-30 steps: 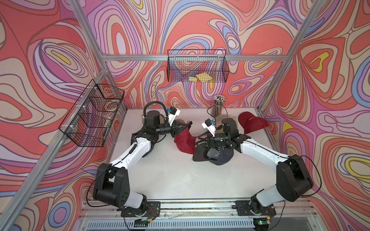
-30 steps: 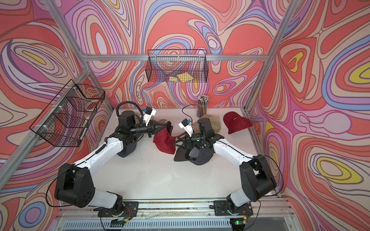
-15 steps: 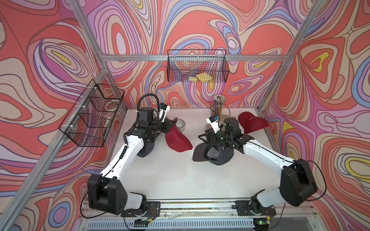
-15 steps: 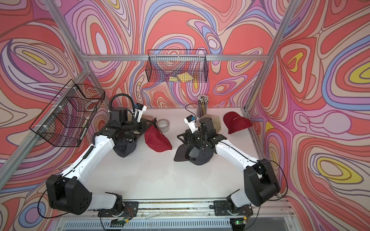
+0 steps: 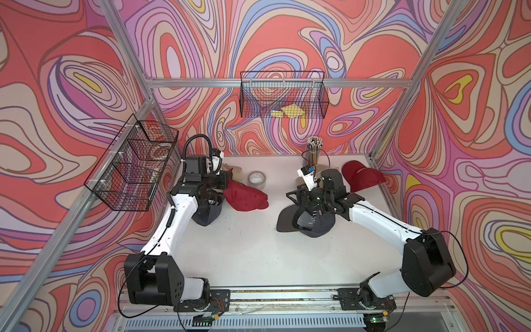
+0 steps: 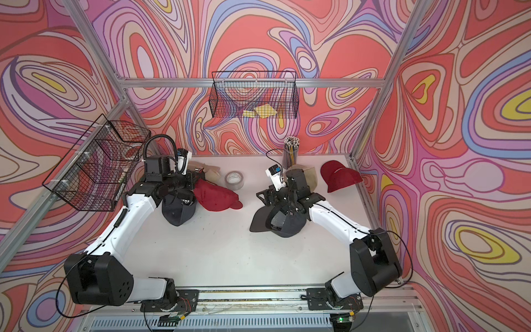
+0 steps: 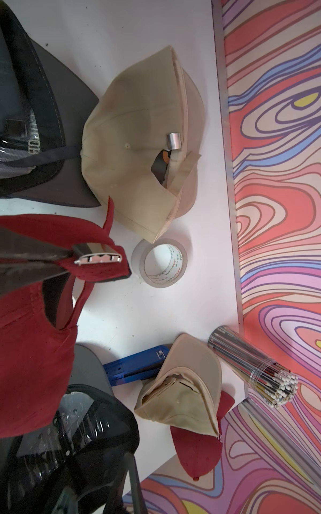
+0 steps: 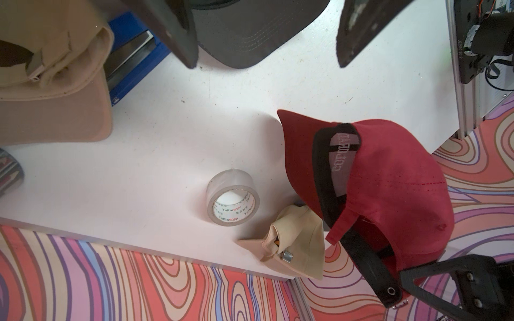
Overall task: Open the adjustable buckle of the baseball cap
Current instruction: Place the baseball cap at the center of the board.
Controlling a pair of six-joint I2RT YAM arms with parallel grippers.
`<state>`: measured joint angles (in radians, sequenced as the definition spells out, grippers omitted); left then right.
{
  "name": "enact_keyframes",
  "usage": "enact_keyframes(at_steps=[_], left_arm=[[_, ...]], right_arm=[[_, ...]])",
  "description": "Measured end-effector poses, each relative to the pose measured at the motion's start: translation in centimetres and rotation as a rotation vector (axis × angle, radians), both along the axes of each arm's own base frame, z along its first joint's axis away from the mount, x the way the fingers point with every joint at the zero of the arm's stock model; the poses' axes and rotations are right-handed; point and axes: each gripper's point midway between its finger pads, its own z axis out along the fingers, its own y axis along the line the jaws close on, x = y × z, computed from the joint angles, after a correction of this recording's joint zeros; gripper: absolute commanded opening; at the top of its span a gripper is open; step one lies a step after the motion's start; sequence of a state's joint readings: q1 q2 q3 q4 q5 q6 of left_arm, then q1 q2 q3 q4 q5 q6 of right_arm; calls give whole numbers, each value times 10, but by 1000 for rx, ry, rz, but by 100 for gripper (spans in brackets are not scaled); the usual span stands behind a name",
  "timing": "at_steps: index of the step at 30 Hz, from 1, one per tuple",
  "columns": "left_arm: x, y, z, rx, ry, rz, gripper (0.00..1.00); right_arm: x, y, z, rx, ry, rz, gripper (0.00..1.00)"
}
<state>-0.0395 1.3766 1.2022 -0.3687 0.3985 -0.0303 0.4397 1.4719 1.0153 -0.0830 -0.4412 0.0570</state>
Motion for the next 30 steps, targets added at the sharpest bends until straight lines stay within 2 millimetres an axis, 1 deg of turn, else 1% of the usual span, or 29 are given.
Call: enact_keyframes(at_steps=[4, 5, 6, 7, 9, 10, 16, 22, 26, 30], left_arm=[[1, 4, -1, 21, -5, 7, 0], [1, 5, -1, 27, -7, 10, 3], [1, 7, -1, 33, -9, 12, 10], [2, 8, -2, 36, -9, 15, 14], [2, 9, -2, 42, -11, 19, 25], [2, 10, -2, 42, -10, 21, 28], [2, 13, -2, 39, -8, 30, 34], [2, 13, -1, 23, -6, 28, 44], [2, 8, 1, -10, -7, 14, 50], [1, -5, 2, -47, -14, -24, 51]], right_arm=[[0, 0, 0, -1, 0, -1, 78], [1, -1, -1, -3, 0, -5, 78], [1, -1, -1, -5, -1, -8, 79], [1, -2, -1, -7, -1, -12, 80], [2, -2, -1, -9, -3, -18, 83], [3, -3, -1, -11, -5, -22, 84], [7, -6, -1, -18, -15, -47, 86], [8, -7, -3, -22, -18, -54, 85], [11, -11, -5, -32, -16, -88, 81], [16, -22, -10, -52, 25, -162, 80]])
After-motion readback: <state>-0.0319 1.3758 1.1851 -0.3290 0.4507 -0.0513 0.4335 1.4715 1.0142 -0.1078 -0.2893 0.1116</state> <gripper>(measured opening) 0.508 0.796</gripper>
